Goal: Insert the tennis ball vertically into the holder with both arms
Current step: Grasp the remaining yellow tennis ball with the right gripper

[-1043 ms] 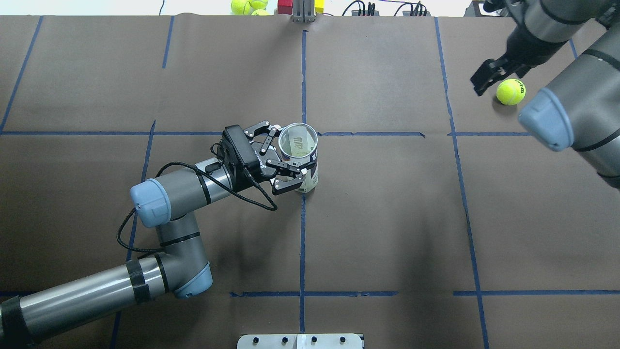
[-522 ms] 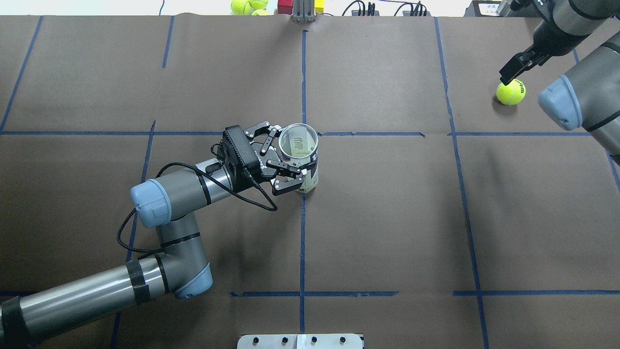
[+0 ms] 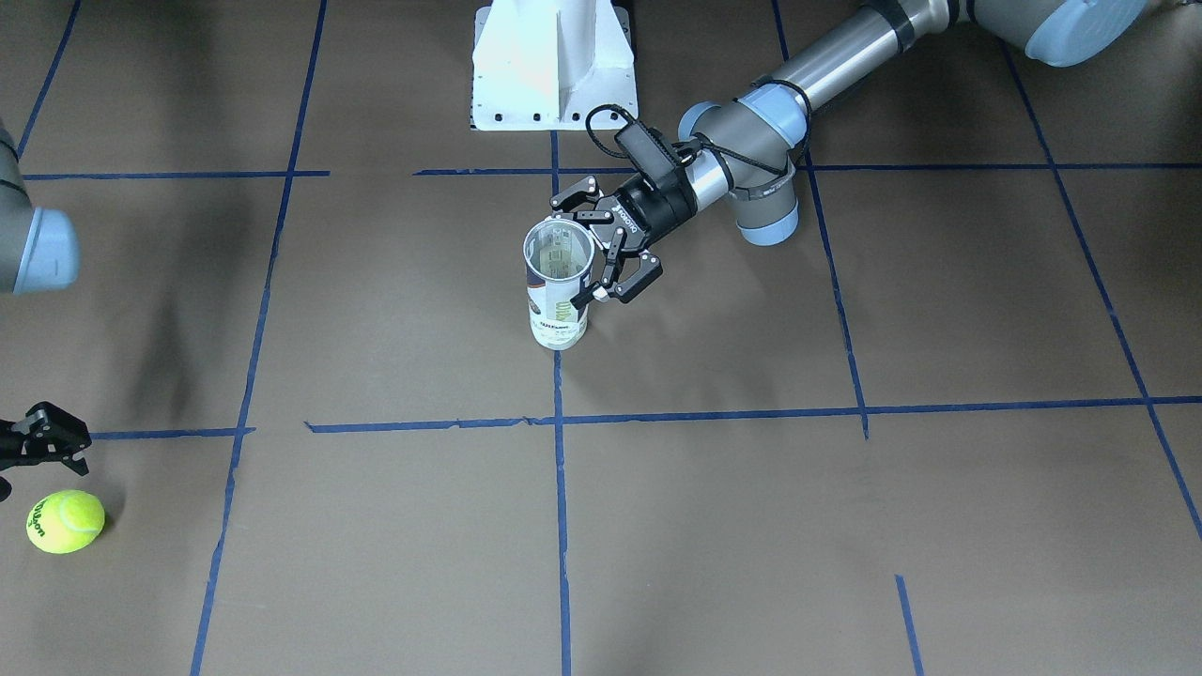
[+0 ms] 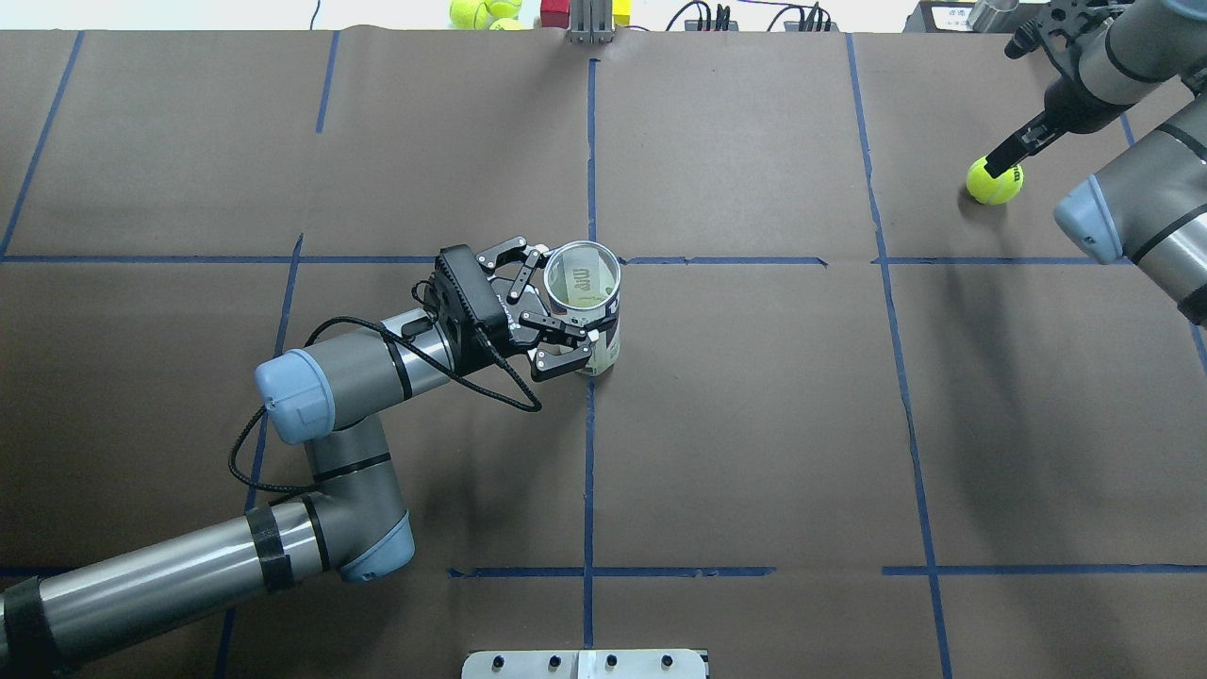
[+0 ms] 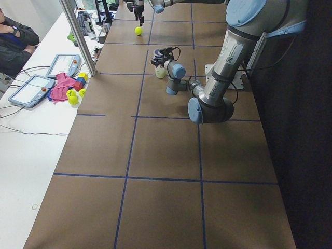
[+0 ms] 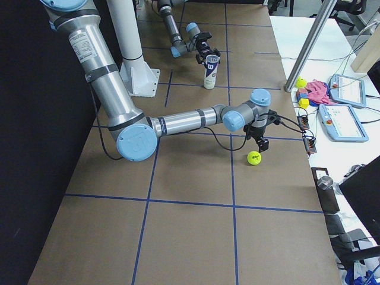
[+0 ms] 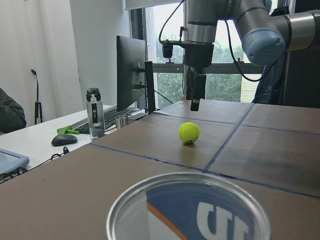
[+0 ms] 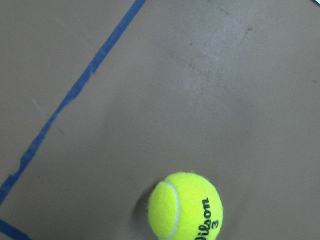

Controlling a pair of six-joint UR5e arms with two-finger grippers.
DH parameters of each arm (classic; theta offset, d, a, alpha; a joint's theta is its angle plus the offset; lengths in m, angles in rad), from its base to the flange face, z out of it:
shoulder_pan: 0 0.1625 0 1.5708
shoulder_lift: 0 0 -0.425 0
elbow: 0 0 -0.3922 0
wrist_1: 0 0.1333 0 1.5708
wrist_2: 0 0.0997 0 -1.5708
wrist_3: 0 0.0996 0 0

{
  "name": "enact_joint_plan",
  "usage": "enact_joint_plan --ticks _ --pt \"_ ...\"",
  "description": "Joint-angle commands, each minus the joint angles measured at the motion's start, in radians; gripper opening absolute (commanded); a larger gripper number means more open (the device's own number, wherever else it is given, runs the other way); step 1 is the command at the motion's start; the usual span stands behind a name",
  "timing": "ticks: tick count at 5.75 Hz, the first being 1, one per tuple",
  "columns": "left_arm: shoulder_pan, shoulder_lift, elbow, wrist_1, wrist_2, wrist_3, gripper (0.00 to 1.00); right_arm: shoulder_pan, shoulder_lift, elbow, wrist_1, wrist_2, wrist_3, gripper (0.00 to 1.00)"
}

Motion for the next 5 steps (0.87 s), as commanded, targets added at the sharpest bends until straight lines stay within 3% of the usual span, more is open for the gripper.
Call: enact_joint_plan --ticks 1,4,5 --pt "0.002 0.000 0.000 0.000 0.000 0.000 0.96 -0.017 0.009 -0.091 0.053 -0.009 -0.015 0.99" --pt "0.003 0.000 0.000 0.000 0.000 0.000 0.96 -0.053 0.023 -0.140 0.090 -0.060 -0.013 0.99" --pt "0.003 0.000 0.000 0.000 0.000 0.000 0.96 -0.057 0.026 -0.143 0.090 -0.067 -0.010 0.94"
